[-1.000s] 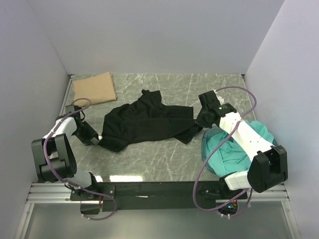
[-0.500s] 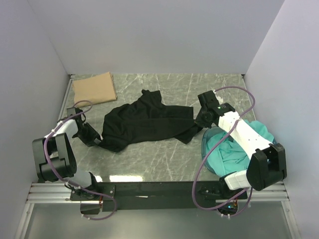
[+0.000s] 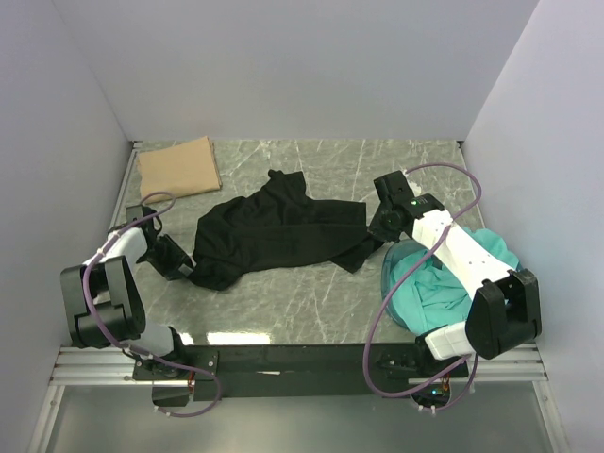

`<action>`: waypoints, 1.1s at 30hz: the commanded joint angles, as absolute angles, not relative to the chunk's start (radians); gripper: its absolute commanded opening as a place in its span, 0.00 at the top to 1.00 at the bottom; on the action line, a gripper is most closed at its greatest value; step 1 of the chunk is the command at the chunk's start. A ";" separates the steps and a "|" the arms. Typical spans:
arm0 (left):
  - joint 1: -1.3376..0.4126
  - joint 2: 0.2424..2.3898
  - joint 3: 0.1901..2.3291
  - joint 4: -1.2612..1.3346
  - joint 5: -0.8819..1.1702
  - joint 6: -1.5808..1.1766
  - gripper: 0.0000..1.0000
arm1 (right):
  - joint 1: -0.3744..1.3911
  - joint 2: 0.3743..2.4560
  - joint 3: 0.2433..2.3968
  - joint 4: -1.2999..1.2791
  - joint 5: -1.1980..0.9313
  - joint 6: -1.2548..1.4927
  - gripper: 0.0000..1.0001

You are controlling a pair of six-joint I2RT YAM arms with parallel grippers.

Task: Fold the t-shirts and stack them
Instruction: Flatten the tshirt out

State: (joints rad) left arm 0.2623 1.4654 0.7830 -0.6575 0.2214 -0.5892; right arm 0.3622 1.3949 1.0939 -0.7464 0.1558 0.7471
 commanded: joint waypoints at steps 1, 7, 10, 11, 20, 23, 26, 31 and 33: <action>0.265 1.428 0.798 -0.690 0.255 -0.591 0.59 | 0.367 1.394 1.131 -0.741 0.166 0.756 1.00; 0.265 1.419 0.804 -0.713 0.256 -0.594 0.59 | 0.367 1.390 1.131 -0.747 0.167 0.756 1.00; 0.268 1.367 0.805 -0.709 0.229 -0.607 0.67 | 0.367 1.385 1.128 -0.741 0.170 0.756 1.00; 0.268 1.341 0.804 -0.692 0.227 -0.610 0.68 | 0.367 1.384 1.124 -0.741 0.167 0.758 1.00; 0.268 1.357 0.788 -0.673 0.253 -0.580 0.65 | 0.368 1.388 1.126 -0.736 0.158 0.755 1.00; 0.268 1.382 0.785 -0.681 0.290 -0.555 0.62 | 0.367 1.387 1.127 -0.736 0.161 0.752 1.00; 0.268 1.378 0.790 -0.686 0.307 -0.535 0.60 | 0.368 1.387 1.124 -0.733 0.160 0.756 1.00; 0.268 1.361 0.795 -0.701 0.319 -0.509 0.50 | 0.367 1.384 1.115 -0.726 0.155 0.761 1.00; 0.268 1.348 0.795 -0.698 0.336 -0.505 0.48 | 0.367 1.382 1.115 -0.726 0.153 0.759 1.00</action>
